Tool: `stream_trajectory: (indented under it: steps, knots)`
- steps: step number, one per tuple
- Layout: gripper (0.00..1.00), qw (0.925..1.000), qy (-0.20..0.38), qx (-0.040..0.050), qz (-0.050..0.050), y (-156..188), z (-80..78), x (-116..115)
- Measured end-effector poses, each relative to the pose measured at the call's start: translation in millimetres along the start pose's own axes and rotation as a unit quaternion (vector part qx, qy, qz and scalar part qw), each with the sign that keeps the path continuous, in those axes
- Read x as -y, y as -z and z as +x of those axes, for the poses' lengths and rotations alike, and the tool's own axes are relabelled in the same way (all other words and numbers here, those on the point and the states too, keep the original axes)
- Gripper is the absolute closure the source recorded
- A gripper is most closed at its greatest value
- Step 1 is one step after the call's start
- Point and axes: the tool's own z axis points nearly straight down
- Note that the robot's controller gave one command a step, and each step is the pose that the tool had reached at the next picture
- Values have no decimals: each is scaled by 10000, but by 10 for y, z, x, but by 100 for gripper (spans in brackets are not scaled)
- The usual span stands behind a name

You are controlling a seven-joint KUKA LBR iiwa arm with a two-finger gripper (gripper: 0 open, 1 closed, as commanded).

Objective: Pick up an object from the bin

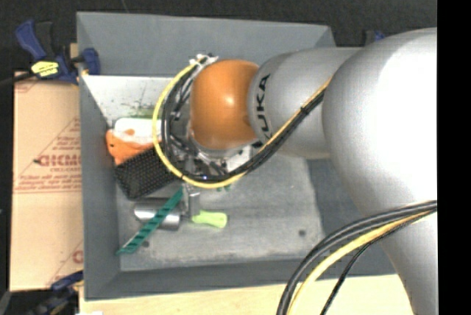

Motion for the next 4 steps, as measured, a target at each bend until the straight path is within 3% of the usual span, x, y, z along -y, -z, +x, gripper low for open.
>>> stream_trajectory:
  steps: [1, 2, 4]
  knots:
    - [100, 9899, 1416, 40, 18, -4, 73, -201]
    - [100, 9899, 1414, 41, 15, -4, 73, -203]
    - [100, 9903, 1388, 43, 12, 432, 77, -202]
